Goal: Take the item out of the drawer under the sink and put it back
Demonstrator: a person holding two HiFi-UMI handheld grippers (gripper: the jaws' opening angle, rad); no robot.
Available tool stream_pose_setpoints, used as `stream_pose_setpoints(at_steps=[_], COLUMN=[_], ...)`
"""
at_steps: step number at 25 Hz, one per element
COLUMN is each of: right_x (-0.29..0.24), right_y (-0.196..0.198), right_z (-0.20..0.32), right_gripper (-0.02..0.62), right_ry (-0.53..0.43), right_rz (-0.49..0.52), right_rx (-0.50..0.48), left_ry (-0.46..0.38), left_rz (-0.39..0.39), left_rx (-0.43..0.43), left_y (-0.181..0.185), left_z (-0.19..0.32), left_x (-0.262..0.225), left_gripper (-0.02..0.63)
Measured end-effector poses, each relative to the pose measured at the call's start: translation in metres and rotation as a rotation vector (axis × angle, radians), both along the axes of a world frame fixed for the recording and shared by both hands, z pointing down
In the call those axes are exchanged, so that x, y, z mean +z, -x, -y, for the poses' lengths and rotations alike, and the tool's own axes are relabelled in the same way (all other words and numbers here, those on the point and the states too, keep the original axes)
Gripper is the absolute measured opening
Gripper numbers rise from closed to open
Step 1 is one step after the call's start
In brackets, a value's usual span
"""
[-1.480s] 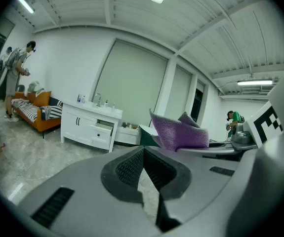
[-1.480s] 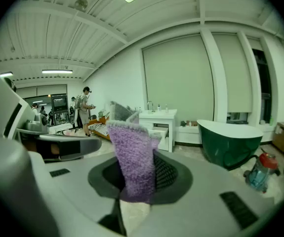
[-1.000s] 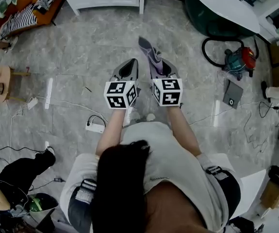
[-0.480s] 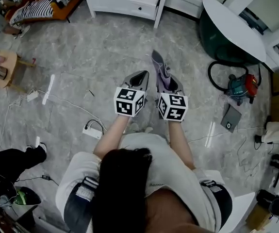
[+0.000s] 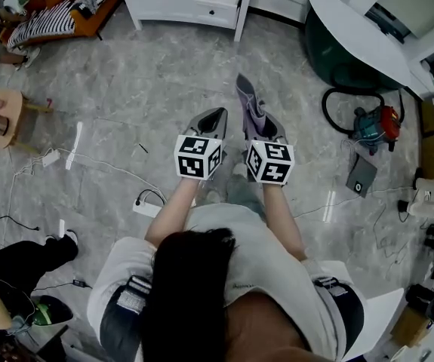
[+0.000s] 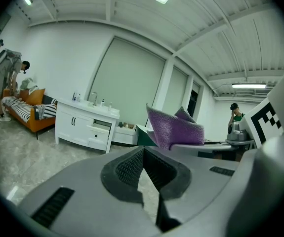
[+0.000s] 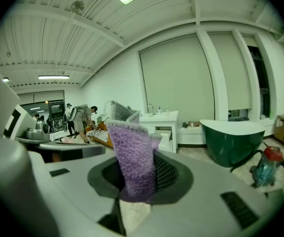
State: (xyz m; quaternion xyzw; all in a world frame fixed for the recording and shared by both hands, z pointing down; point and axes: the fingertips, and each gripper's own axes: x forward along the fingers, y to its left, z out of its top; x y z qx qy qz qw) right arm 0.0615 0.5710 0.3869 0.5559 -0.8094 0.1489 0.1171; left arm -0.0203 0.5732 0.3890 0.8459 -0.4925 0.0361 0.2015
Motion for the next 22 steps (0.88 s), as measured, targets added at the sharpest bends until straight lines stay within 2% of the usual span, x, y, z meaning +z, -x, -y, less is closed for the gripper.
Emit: stream_pose_setpoints(at_steps=[12, 22], right_x=[0.015, 0.014], right_y=[0.003, -0.027], right_z=[0.052, 0.143], right_gripper=[0.112, 0.112], right_ry=[0.004, 0.019], right_rz=[0.03, 0.028], right_rx=[-0.04, -0.064], left_ry=[-0.002, -0.011], left_rz=[-0.001, -0.005], left_rx=[-0.084, -0.098], left_y=[0.012, -0.025], left_z=[0.045, 0.134], left_x=[0.015, 0.005], left_gripper=[0.003, 0.003])
